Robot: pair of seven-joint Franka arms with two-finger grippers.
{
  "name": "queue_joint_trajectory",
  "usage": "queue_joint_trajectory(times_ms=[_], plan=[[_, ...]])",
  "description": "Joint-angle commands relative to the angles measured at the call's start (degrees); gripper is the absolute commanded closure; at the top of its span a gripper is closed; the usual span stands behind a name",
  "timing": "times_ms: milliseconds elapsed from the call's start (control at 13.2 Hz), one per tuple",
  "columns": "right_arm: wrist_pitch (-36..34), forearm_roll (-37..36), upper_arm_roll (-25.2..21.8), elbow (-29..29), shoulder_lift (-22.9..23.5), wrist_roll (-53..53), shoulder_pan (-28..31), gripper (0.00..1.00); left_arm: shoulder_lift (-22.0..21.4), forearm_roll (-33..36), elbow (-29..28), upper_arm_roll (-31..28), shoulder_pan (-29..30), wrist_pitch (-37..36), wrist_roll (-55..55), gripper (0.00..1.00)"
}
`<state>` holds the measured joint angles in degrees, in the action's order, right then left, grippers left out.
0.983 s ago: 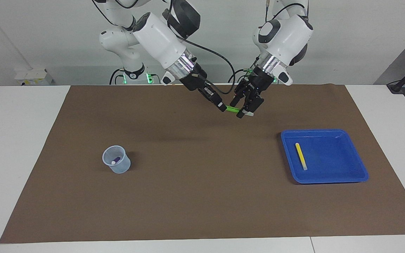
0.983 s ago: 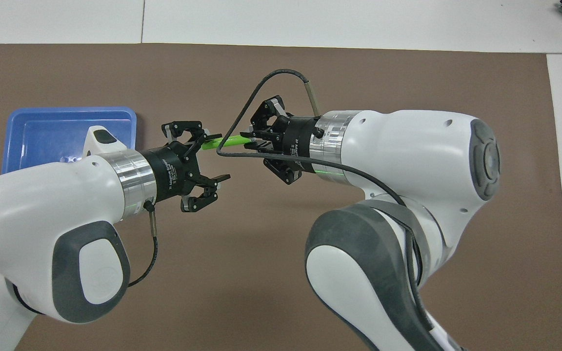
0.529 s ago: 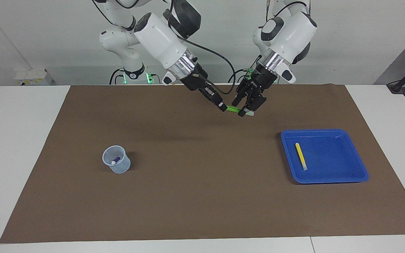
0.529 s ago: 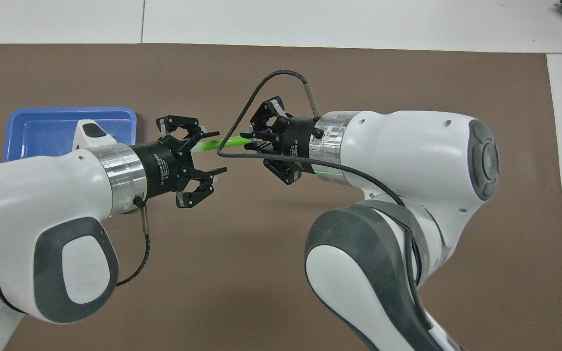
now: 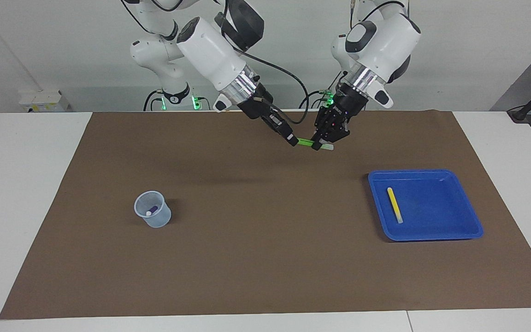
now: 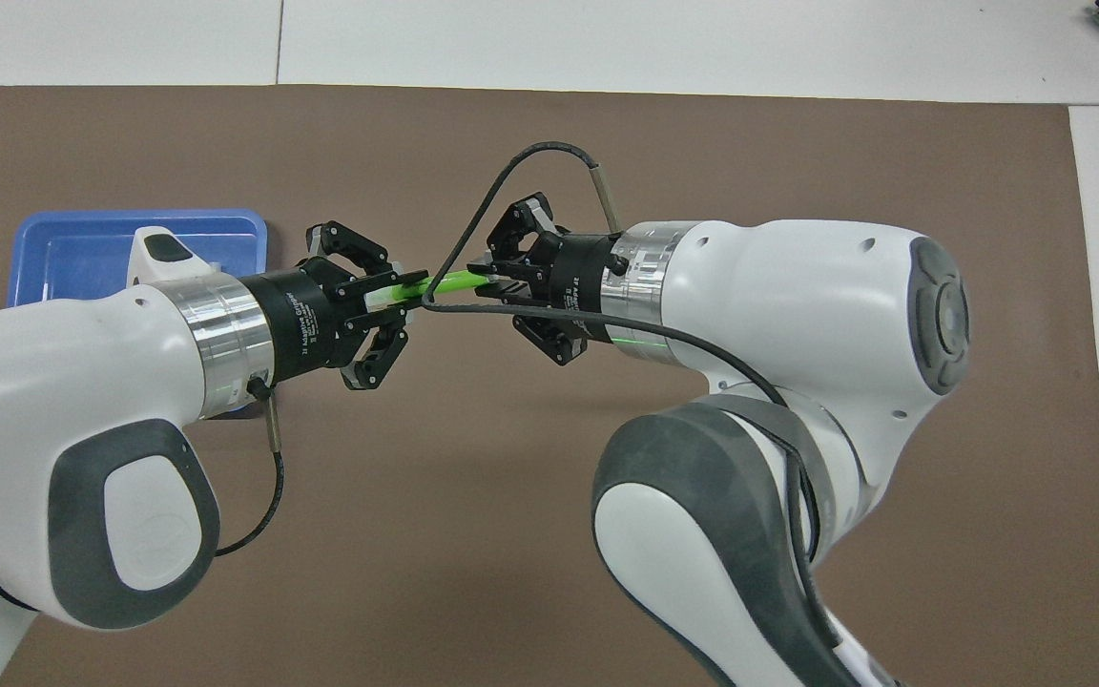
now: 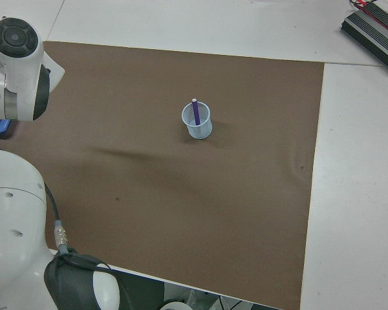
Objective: Right arm passes pens to left for tray arrangement
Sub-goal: 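Close the left gripper on the green pen near the right gripper, then open the right gripper and draw it back from the green pen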
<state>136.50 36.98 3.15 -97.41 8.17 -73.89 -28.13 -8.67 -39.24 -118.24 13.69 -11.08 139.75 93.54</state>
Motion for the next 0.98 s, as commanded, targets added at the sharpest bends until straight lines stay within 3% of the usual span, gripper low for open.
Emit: queue_joint_trajectory(times_ms=[0,76,151,227,303,529,908], plan=[[1.14,1.07,0.10,-0.32,0.01,-0.03,0.53,1.00,-0.48,-0.76,0.90,0.11,0.89,-2.03,-0.12,1.00],[0.88,1.07,0.10,-0.32,-0.08,-0.03,0.62,1.00,-0.48,-0.76,1.08,0.03,0.98,-2.29,-0.12,1.00],[0.79,1.07,0.10,-0.75,-0.08,0.14,0.79,0.78,-0.48,-0.58,1.17,0.02,1.93,-2.99,-0.20,1.00],[0.79,0.98,0.10,-0.93,-0.17,0.15,0.79,0.11,-0.48,-0.49,1.17,0.02,2.38,-3.78,-1.34,1.00],[0.70,0.98,0.10,-0.93,-0.17,0.32,0.88,0.00,-0.65,-0.49,1.08,0.02,2.56,-5.27,-3.96,1.00],[-0.96,0.11,-0.08,-1.02,-0.26,2.59,2.28,0.00,-1.09,0.03,0.65,-0.24,4.23,-9.14,-10.55,1.00],[-9.13,-8.23,-0.25,-1.02,-0.70,20.59,6.85,0.00,-4.43,1.35,-3.48,-0.15,6.25,-16.70,-36.56,1.00]])
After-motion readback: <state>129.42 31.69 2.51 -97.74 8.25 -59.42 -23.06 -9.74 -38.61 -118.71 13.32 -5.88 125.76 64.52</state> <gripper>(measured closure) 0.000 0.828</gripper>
